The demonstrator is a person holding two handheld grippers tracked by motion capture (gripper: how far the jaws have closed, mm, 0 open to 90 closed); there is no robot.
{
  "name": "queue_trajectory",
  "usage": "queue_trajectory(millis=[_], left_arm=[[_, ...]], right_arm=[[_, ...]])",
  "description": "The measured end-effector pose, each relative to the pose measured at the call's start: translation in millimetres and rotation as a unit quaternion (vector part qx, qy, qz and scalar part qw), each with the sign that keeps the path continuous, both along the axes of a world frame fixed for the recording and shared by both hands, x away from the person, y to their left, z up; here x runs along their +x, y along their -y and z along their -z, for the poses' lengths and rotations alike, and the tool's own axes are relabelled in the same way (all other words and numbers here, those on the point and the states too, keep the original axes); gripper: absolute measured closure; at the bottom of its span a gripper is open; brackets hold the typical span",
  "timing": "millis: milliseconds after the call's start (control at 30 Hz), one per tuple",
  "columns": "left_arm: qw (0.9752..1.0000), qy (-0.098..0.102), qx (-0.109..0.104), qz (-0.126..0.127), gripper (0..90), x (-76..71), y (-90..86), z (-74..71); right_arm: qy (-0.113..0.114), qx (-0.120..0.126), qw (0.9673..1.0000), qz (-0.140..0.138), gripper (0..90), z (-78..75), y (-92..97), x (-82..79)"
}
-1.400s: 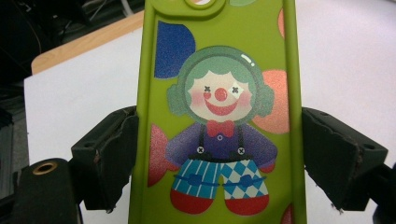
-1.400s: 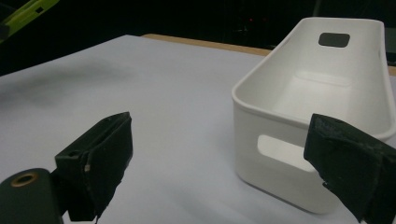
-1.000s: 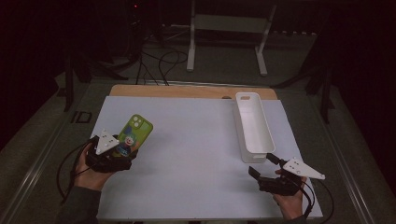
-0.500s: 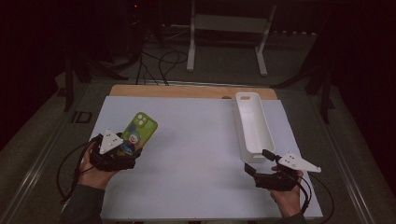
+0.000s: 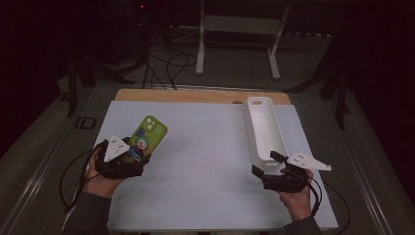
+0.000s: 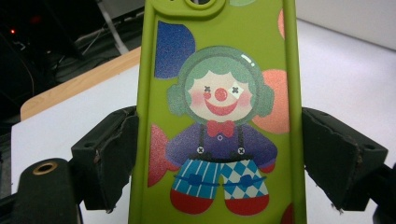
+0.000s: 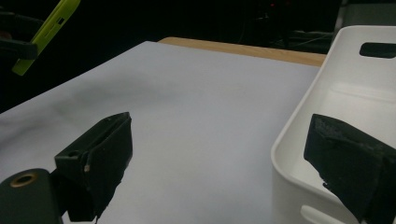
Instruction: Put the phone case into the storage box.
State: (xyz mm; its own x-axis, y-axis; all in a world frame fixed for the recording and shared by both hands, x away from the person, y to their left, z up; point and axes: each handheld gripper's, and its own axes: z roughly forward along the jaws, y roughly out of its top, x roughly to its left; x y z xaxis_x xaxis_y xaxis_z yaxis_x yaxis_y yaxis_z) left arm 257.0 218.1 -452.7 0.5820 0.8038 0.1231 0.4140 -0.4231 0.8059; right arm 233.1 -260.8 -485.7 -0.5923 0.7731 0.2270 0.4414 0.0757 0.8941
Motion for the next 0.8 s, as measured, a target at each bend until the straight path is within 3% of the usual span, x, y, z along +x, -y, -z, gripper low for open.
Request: queue_trajectory(millis=[233, 367, 800], left_arm=[[0.9999, 0.01, -0.004, 0.007, 16.4, -1.0, 4.6, -2.2], [0.9997, 0.019, -0.01, 0.012, 16.4, -2.2, 9.2, -3.0], [0.9994, 0.024, -0.014, 0.023, 16.4, -1.9, 20.0, -1.5]], right_arm=[[-0.006, -0.006, 0.9999, -0.01, 7.8, -9.4, -6.7, 8.1], [-0.011, 0.004, 0.9998, -0.017, 7.8, -10.1, -7.1, 10.2], [-0.02, 0.013, 0.9993, -0.028, 7.9, -14.9, -11.2, 12.9]])
